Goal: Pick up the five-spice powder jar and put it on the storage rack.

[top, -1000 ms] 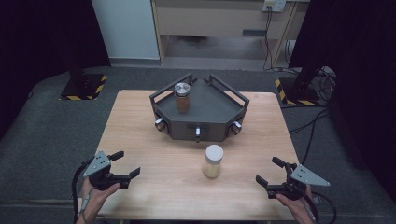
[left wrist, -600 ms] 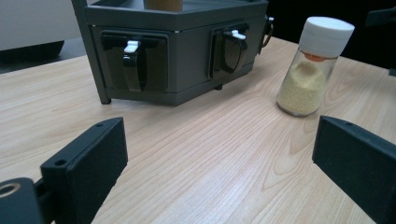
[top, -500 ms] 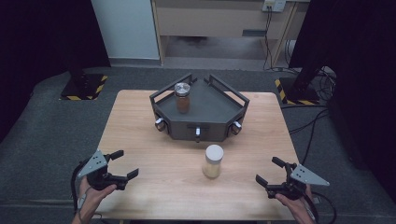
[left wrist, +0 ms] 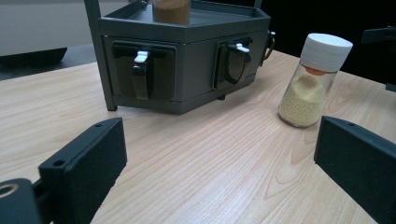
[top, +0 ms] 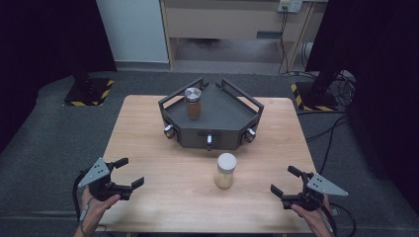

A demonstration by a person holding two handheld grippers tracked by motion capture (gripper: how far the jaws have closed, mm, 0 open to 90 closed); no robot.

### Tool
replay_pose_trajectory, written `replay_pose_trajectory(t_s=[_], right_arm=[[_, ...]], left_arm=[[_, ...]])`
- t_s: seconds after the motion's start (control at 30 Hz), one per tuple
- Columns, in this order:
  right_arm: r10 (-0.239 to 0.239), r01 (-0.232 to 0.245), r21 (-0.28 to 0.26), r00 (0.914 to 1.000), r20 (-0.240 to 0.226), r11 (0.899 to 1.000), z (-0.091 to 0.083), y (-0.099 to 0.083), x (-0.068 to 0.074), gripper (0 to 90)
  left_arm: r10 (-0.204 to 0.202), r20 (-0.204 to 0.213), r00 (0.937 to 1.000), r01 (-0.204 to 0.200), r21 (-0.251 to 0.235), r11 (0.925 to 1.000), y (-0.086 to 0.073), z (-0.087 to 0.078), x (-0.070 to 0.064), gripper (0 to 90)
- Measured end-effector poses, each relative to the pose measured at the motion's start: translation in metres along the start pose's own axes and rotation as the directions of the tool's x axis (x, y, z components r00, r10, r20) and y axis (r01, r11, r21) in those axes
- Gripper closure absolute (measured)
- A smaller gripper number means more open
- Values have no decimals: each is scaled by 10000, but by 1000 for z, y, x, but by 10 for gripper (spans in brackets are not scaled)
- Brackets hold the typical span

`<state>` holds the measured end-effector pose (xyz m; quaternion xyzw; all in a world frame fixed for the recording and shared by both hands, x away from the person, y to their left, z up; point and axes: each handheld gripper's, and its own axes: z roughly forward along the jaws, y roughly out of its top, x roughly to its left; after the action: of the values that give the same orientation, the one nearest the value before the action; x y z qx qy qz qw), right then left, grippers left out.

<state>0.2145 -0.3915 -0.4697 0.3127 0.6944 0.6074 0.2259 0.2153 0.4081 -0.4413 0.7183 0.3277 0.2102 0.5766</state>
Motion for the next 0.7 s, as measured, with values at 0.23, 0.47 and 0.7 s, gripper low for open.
replay_pose_trajectory(t_s=[0.23, 0.47, 0.7], right_arm=[[-61, 61, 19, 10000, -79, 10000, 2, 1, 0, 13], [8, -8, 13, 10000, -11, 10000, 1, 0, -1, 13], [42, -42, 25, 10000, 13, 10000, 1, 0, -1, 13]], left_arm=[[-44, -27, 10000, 44, 22, 10000, -1, 0, 0, 10], [-64, 17, 10000, 64, 56, 10000, 0, 1, 1, 9], [-55, 23, 10000, 55, 63, 10000, 0, 1, 1, 9]])
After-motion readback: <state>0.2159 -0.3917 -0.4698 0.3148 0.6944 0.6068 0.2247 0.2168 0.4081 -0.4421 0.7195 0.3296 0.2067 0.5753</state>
